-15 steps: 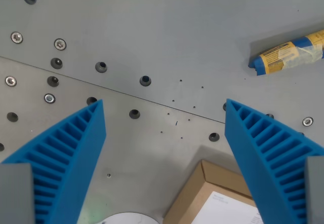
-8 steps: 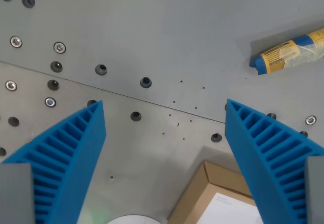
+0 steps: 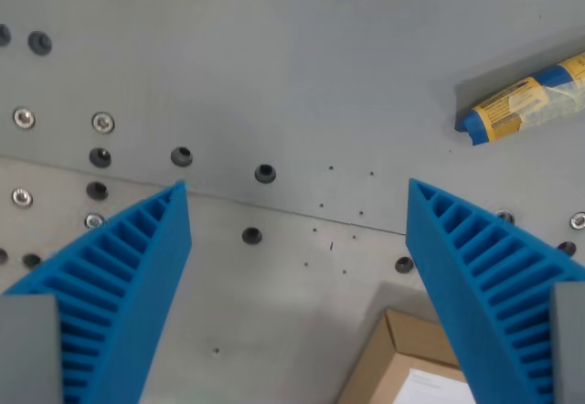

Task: Move above the white socket

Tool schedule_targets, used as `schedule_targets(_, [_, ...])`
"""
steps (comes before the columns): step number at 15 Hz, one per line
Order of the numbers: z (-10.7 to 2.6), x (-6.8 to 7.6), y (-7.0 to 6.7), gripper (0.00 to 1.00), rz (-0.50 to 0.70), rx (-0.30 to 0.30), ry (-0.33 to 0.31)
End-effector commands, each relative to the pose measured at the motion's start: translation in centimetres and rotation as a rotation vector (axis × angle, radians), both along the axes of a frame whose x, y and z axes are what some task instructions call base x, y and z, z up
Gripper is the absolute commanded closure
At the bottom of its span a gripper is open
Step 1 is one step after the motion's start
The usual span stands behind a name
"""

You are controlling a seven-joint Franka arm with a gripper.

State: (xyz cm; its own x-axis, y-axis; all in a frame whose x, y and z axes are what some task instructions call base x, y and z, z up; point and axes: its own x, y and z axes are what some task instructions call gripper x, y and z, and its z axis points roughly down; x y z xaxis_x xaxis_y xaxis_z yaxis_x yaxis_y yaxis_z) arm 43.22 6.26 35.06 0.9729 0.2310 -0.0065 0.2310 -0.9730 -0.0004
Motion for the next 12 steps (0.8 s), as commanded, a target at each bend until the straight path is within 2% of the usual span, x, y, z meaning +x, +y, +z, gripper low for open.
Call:
schedule_targets(1, [-0.7,0.8,-0.3,0.00,-0.198,-0.005,-0.032])
schedule_targets(12, [-5.2,4.2,-1.0,0.00,-0.482,-0.017,-0.030])
